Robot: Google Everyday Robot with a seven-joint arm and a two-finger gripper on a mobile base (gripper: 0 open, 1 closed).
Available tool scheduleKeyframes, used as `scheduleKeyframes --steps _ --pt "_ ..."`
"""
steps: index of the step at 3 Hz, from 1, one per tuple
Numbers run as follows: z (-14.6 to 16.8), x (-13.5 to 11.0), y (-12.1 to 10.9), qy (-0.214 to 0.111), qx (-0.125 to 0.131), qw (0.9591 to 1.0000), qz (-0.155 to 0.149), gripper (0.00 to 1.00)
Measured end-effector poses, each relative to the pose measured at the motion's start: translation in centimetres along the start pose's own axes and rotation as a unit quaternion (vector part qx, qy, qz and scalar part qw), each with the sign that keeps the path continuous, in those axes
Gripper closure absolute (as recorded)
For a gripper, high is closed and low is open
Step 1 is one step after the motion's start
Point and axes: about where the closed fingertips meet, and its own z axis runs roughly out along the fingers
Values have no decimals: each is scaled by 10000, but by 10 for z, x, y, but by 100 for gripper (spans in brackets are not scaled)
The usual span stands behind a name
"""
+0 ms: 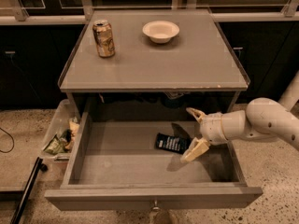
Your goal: Place rxbar blueberry into top drawer
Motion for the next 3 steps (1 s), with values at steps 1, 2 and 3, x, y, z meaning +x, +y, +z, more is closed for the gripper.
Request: scheduleKeyframes --steps 1,2,3 --pt "-37 -25 6 22 86 9996 -269 0" --pt "-75 -58 15 260 168 9964 -786 0" --pt "-106 -83 16 638 302 9877 -1393 0"
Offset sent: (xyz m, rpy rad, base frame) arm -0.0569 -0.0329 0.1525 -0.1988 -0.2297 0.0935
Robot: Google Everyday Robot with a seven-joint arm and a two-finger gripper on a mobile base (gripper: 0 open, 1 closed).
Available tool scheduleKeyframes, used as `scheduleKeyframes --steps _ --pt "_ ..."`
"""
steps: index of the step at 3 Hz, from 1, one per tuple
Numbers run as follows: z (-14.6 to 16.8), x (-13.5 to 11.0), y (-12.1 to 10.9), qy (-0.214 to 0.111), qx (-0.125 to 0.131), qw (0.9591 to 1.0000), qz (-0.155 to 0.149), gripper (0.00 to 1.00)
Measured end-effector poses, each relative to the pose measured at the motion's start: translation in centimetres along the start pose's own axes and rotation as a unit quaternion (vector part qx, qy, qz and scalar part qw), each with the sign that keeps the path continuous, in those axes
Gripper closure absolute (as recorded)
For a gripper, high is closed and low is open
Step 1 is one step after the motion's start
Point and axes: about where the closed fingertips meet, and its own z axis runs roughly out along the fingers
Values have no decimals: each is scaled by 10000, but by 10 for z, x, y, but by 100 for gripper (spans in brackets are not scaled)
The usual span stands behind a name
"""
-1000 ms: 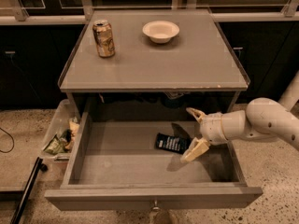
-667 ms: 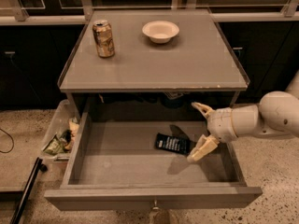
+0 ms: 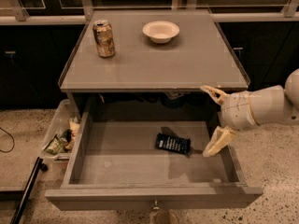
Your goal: Place rxbar blueberry into top drawer
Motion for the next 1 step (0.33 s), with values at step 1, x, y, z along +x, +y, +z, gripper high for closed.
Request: scheduleKeyframes --steps 1 --pt "-26 -8 -11 130 200 9993 -299 0"
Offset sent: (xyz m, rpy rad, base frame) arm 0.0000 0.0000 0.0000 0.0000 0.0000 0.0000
